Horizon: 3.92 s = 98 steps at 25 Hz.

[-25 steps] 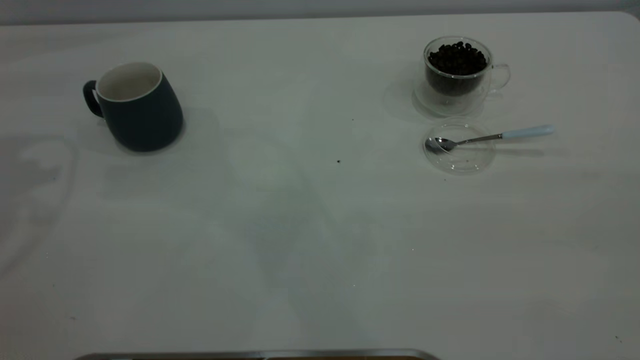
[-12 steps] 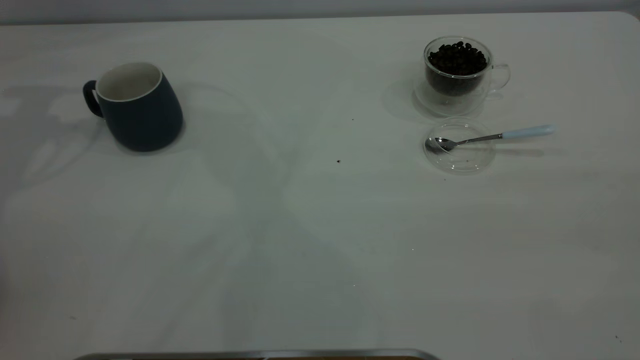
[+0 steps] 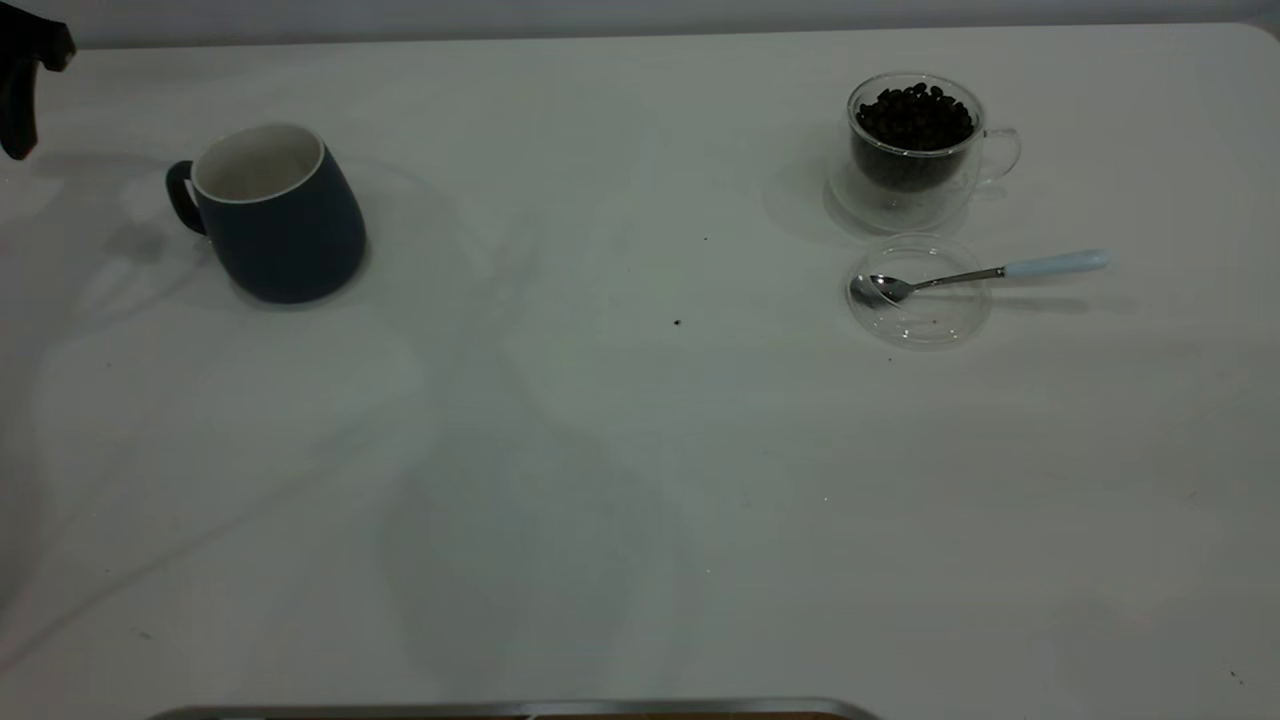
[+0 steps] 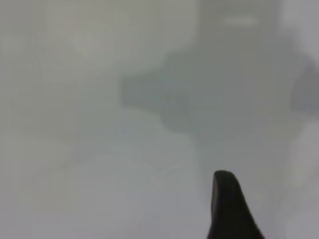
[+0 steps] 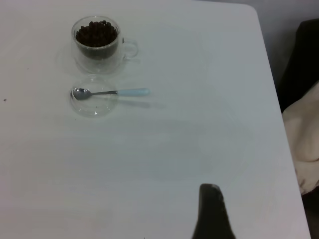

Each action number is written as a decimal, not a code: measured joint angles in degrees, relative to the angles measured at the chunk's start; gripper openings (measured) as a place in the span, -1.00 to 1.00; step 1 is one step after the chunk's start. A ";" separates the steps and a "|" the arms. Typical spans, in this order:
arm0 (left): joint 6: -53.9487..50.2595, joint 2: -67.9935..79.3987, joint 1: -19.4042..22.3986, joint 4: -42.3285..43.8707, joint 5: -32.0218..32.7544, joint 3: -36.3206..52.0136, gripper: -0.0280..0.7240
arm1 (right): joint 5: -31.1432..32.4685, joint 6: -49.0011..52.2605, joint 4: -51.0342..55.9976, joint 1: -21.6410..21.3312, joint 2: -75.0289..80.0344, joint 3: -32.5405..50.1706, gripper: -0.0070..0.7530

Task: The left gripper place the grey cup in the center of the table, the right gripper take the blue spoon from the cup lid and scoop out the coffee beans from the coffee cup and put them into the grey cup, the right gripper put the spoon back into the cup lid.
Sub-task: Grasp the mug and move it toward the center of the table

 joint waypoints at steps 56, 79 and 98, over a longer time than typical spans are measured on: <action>95.53 7.66 -8.24 -33.39 3.47 -0.42 0.34 | 0.00 0.00 0.00 0.00 0.00 0.00 0.50; 96.26 8.26 -19.66 -43.04 -5.18 -0.42 0.34 | 0.00 0.00 0.00 0.00 0.00 0.00 0.50; 96.44 8.29 -20.84 -43.96 -4.45 -0.42 0.34 | 0.00 0.00 -0.02 0.00 0.00 0.00 0.50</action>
